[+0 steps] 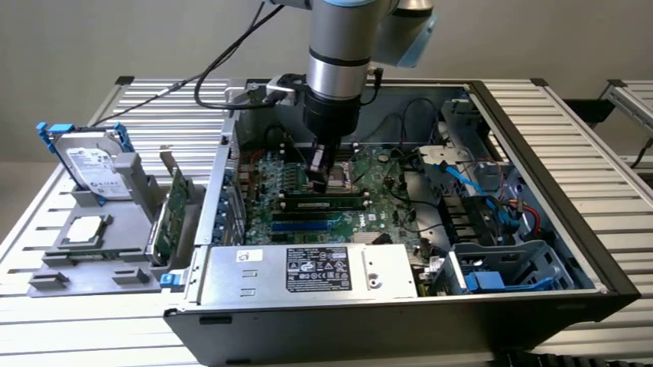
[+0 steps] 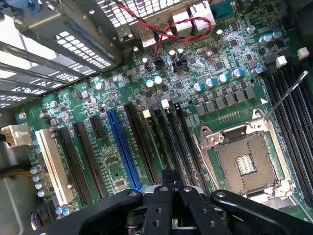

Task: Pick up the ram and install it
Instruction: 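Press down the ram until it locks into place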

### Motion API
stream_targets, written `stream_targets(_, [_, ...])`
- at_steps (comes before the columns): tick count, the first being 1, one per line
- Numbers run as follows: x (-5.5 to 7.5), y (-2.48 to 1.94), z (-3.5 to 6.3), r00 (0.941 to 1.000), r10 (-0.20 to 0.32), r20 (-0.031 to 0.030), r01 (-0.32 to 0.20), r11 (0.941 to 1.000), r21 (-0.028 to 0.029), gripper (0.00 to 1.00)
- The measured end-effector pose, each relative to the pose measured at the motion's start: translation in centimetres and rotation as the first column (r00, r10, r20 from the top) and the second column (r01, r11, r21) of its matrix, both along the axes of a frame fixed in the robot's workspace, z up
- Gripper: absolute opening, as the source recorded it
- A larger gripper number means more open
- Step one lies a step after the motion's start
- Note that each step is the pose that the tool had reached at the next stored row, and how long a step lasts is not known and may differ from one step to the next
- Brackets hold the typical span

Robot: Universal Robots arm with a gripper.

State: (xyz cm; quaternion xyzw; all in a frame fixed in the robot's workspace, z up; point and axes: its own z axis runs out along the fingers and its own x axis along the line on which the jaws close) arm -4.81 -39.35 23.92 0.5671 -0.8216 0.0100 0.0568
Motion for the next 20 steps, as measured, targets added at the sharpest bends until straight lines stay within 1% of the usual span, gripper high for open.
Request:
stream_targets(3, [0.00, 0.00, 0.00, 0.9995, -0.029, 0.0091, 0.029, 0.9996, 0.0009, 0.11])
stream_targets(6, [0.00, 0.01, 0.01, 0.9981, -0.059, 0.0166, 0.059, 0.9983, 0.0014, 0.11])
stream_targets(8, [0.00, 0.01, 0.00, 0.9965, -0.081, 0.0213, 0.081, 0.9967, 0.0018, 0.11])
stream_targets(11, [0.00, 0.02, 0.00, 0.9926, -0.119, 0.0267, 0.119, 0.9929, 0.0024, 0.11])
stream_targets(13, [0.00, 0.02, 0.00, 0.9888, -0.146, 0.0293, 0.146, 0.9893, 0.0027, 0.11])
stream_targets(16, [-0.01, 0.02, 0.01, 0.9813, -0.190, 0.0316, 0.190, 0.9818, 0.0030, 0.11])
stream_targets(18, [0.00, 0.02, 0.01, 0.9751, -0.219, 0.0328, 0.219, 0.9757, 0.0031, 0.11])
stream_targets(20, [-0.01, 0.02, 0.00, 0.9677, -0.250, 0.0342, 0.250, 0.9683, 0.0036, 0.11])
